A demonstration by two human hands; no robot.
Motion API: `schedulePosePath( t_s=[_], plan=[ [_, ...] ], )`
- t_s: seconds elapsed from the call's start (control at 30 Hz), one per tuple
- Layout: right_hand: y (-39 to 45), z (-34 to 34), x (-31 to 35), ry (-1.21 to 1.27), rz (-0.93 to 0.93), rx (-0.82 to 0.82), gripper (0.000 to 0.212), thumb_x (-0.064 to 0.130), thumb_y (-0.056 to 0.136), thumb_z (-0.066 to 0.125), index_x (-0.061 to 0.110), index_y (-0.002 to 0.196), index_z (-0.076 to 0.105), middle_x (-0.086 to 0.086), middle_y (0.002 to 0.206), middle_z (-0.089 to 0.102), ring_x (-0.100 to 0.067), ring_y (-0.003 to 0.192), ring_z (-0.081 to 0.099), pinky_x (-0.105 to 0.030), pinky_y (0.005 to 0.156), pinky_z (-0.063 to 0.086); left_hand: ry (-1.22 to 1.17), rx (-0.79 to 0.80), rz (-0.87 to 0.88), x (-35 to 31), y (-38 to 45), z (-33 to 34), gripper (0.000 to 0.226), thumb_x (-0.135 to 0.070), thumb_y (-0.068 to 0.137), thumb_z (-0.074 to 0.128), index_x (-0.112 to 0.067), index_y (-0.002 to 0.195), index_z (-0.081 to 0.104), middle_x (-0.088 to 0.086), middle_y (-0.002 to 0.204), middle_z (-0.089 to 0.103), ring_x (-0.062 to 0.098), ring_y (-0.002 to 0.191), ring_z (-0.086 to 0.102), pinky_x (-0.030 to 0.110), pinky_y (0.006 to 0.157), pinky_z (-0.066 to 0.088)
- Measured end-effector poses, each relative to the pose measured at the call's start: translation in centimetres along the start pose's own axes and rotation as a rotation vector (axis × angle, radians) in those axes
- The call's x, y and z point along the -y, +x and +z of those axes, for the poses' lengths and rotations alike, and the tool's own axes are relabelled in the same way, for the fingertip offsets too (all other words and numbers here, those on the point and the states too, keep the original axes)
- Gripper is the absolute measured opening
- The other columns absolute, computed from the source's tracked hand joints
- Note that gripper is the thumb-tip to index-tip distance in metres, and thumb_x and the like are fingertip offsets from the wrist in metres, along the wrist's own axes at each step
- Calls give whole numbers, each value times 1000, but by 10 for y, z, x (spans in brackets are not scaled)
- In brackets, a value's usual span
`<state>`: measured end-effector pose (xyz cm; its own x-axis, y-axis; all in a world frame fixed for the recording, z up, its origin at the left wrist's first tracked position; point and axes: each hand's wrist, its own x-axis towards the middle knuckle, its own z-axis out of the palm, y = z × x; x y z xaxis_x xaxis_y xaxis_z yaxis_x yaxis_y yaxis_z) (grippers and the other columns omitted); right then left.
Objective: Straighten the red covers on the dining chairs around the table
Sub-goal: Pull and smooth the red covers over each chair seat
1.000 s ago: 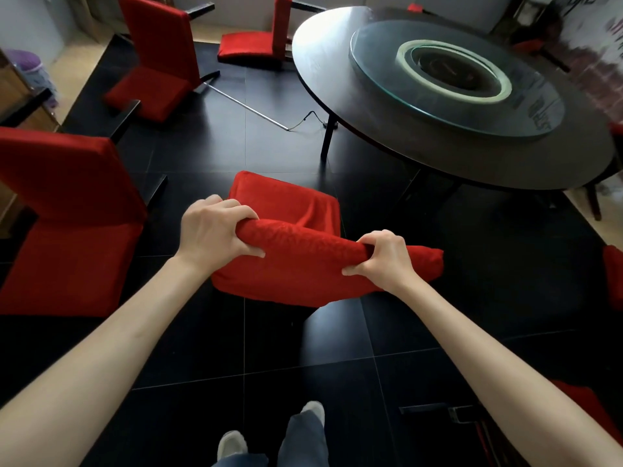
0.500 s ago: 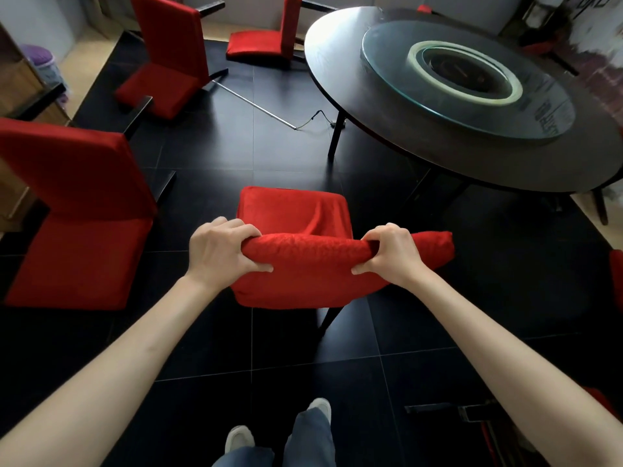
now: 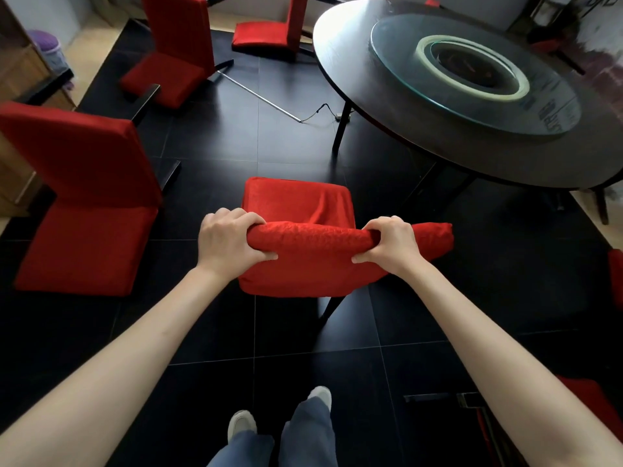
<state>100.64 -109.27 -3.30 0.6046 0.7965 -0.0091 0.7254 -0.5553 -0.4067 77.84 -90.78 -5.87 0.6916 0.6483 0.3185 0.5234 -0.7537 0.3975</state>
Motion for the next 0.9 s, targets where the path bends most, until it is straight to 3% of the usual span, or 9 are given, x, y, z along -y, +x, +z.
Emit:
schedulePosePath(
  t_s=[0.17,0.3,0.4,0.5,0.67,0.9],
  plan=[
    [-5,-4,6,-38,-3,62,53,43,54,88,22,99,70,3,97,65,-20,97,55,-35,87,42,-59,38,-57,-4,-6,-2,60,-48,50,90,-24,101,71,-1,99,68,27,96,58,41,86,35],
    [2,-12,10,59,2,178,56,48,54,86,29,103,69,12,102,66,-12,102,59,-35,95,43,-161,42,-119,-4,-8,-7,59,-51,57,86,-26,107,69,-4,108,67,22,105,57,39,94,32],
    [9,-17,14,214,-8,212,43,48,58,84,35,97,68,18,93,65,-6,93,62,-19,78,45,-259,8,-169,-7,-11,-13,56,-52,62,83,-25,110,69,-5,109,67,21,106,58,44,99,38],
    [20,-17,22,272,-54,214,33,50,63,81,42,90,63,18,88,66,-2,88,61,-19,73,45,-348,-39,-252,-7,-13,-22,60,-53,63,74,-24,115,68,-4,111,68,18,106,60,45,98,44],
    [55,0,58,263,-138,247,32,44,72,78,35,101,66,15,90,68,-5,88,62,-24,80,47,-368,-137,-378,18,-19,-42,57,-36,73,82,-21,125,63,-1,113,67,17,107,60,33,96,45],
    [110,49,144,212,-238,338,39,33,79,76,21,115,65,4,99,69,-10,89,61,-22,82,45,-282,-132,-554,100,-33,-70,54,-35,76,80,-20,125,62,-1,115,66,19,111,59,41,99,45]
  ],
)
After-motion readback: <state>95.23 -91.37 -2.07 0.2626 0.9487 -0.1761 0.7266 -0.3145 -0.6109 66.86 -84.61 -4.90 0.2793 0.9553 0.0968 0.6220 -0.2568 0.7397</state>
